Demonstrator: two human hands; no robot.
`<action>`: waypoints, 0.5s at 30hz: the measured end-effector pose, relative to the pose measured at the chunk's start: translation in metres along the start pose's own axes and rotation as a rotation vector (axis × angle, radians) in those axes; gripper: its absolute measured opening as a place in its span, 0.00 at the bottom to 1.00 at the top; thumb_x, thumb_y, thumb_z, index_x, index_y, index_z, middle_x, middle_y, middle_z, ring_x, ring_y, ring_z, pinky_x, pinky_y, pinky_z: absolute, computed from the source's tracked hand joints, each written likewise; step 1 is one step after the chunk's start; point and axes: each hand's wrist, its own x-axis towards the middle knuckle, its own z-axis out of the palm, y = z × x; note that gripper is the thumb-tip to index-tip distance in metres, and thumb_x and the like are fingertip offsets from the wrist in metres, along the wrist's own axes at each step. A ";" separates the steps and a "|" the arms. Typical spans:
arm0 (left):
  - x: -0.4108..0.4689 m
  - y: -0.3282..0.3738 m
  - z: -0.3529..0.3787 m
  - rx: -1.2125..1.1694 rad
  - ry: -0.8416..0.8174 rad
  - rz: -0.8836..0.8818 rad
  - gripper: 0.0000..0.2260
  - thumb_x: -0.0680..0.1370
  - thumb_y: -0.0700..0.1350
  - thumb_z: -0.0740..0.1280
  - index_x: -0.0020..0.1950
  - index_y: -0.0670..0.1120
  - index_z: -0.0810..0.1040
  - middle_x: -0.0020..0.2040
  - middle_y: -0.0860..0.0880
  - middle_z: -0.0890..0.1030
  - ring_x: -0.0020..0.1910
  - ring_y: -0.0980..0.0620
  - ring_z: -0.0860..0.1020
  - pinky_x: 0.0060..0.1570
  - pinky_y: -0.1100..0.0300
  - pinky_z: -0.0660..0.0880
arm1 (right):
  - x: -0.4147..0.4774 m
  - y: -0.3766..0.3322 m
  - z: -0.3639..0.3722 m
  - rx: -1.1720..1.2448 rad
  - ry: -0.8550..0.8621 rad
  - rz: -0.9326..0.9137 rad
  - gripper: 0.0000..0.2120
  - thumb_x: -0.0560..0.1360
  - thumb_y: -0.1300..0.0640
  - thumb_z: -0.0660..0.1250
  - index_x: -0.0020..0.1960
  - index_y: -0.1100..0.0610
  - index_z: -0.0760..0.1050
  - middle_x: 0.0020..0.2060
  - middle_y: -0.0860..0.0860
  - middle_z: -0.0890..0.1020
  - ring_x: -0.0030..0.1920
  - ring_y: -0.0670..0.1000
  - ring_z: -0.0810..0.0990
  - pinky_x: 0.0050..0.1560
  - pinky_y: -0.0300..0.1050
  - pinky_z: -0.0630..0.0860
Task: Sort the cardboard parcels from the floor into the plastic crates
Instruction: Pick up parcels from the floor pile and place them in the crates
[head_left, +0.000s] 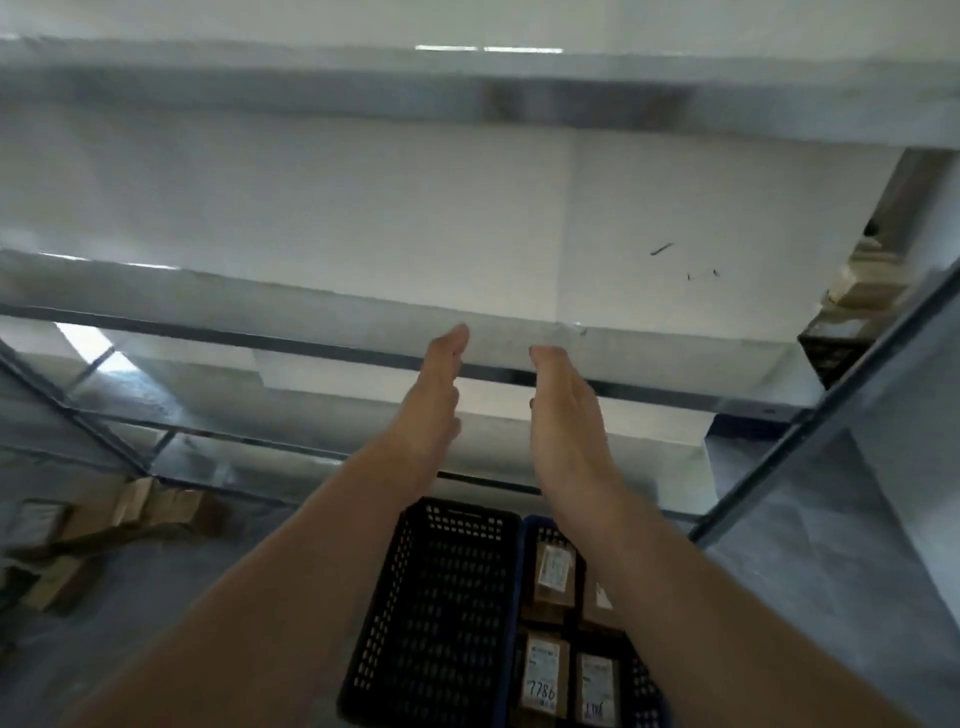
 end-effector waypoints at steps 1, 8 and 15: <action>-0.015 0.017 0.001 0.007 0.011 0.026 0.38 0.72 0.72 0.58 0.81 0.61 0.61 0.82 0.56 0.59 0.81 0.50 0.57 0.79 0.47 0.54 | -0.010 -0.020 -0.004 -0.006 -0.021 -0.032 0.21 0.88 0.47 0.54 0.53 0.64 0.72 0.42 0.47 0.75 0.45 0.50 0.76 0.47 0.44 0.70; -0.142 0.124 0.002 -0.001 0.135 0.286 0.44 0.64 0.74 0.60 0.79 0.61 0.65 0.81 0.54 0.63 0.80 0.48 0.60 0.78 0.46 0.57 | -0.100 -0.150 -0.027 -0.045 -0.207 -0.219 0.14 0.88 0.42 0.52 0.52 0.42 0.73 0.54 0.41 0.77 0.58 0.46 0.77 0.64 0.51 0.68; -0.250 0.189 -0.051 -0.015 0.276 0.497 0.33 0.78 0.73 0.51 0.79 0.60 0.66 0.81 0.50 0.63 0.81 0.44 0.59 0.79 0.42 0.56 | -0.196 -0.231 0.009 -0.009 -0.368 -0.348 0.20 0.84 0.35 0.53 0.68 0.41 0.75 0.69 0.41 0.76 0.73 0.51 0.74 0.80 0.61 0.67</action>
